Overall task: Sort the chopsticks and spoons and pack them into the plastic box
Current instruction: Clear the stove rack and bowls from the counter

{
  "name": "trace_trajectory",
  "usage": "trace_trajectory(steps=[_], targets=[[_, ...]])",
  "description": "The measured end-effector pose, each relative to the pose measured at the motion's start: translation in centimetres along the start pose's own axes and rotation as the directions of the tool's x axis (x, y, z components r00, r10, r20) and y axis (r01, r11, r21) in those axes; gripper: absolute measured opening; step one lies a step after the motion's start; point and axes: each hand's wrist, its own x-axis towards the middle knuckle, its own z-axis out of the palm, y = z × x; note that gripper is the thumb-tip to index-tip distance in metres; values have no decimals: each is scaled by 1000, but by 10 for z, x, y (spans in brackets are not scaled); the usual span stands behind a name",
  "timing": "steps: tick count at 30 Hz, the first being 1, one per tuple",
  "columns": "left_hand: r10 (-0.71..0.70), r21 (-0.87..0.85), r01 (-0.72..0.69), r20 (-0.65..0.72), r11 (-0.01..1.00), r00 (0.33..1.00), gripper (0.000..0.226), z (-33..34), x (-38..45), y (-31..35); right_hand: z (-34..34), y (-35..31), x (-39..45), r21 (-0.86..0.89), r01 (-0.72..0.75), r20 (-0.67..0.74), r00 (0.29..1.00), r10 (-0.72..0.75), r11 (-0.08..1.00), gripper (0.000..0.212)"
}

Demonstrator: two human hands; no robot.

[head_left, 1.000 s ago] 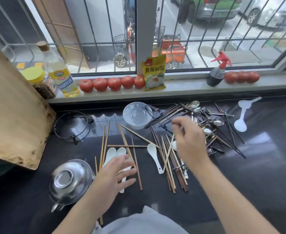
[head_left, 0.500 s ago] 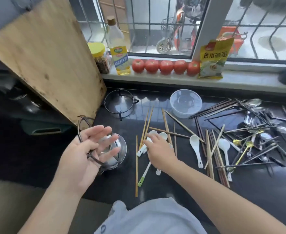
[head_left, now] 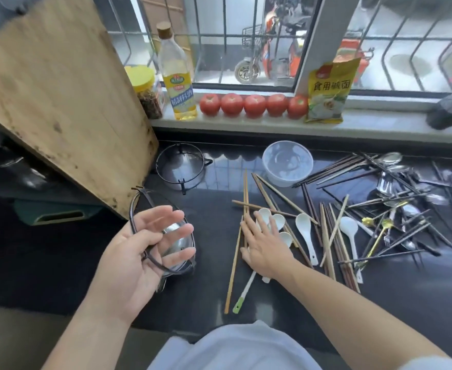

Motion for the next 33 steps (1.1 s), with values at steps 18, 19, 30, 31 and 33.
trace_trajectory(steps=[18, 19, 30, 31, 33], targets=[[-47, 112, 45, 17, 993, 999, 44, 50, 25, -22, -5, -40, 16, -33, 115, -114, 986, -118, 993, 63], [-47, 112, 45, 14, 993, 999, 44, 48, 24, -23, -5, -36, 18, -38, 94, -124, 987, -98, 995, 61], [-93, 85, 94, -9, 992, 996, 41, 67, 30, -40, 15, 81, -29, -2, -61, -162, 985, 59, 998, 61], [-98, 93, 98, -4, 991, 995, 40, 72, 30, -42, 15, 90, -32, -11, -44, -166, 985, 42, 999, 61], [-104, 103, 103, 7, 989, 995, 40, 85, 31, -48, 17, 109, -42, -17, -39, -180, 983, 35, 999, 58]])
